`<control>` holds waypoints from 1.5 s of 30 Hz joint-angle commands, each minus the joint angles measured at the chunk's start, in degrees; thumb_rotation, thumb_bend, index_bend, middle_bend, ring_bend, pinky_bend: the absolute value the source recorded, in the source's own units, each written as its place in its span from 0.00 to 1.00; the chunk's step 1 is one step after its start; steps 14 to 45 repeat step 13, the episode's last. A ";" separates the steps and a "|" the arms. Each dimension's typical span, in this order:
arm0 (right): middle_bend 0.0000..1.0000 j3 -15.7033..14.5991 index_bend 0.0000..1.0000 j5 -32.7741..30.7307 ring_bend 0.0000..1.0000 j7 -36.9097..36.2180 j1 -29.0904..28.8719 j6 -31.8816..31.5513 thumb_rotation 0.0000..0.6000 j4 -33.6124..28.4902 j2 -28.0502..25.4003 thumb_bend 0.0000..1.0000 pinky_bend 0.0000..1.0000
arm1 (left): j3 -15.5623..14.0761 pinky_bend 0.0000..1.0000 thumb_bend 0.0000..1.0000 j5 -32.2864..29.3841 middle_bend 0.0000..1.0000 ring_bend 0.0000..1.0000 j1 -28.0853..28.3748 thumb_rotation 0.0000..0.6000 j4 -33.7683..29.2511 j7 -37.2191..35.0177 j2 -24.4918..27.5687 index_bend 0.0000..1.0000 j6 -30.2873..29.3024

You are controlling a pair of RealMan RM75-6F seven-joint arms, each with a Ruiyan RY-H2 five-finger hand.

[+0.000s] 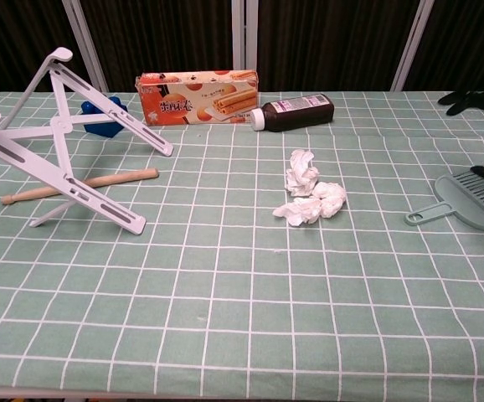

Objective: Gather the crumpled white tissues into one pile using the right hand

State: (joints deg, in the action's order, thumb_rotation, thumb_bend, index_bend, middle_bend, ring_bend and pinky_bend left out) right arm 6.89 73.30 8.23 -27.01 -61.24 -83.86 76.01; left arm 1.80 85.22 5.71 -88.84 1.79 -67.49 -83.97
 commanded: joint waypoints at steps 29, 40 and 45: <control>0.02 -6.55 0.01 17.37 0.00 -21.32 17.55 -27.07 1.00 -5.05 -10.83 0.31 0.00 | 0.24 0.10 0.00 -0.88 0.11 0.07 -1.42 1.00 0.30 3.38 -1.75 0.17 -2.13; 0.02 -6.55 0.01 17.37 0.00 -21.32 17.55 -27.07 1.00 -5.05 -10.83 0.31 0.00 | 0.24 0.10 0.00 -0.88 0.11 0.07 -1.42 1.00 0.30 3.38 -1.75 0.17 -2.13; 0.02 -6.55 0.01 17.37 0.00 -21.32 17.55 -27.07 1.00 -5.05 -10.83 0.31 0.00 | 0.24 0.10 0.00 -0.88 0.11 0.07 -1.42 1.00 0.30 3.38 -1.75 0.17 -2.13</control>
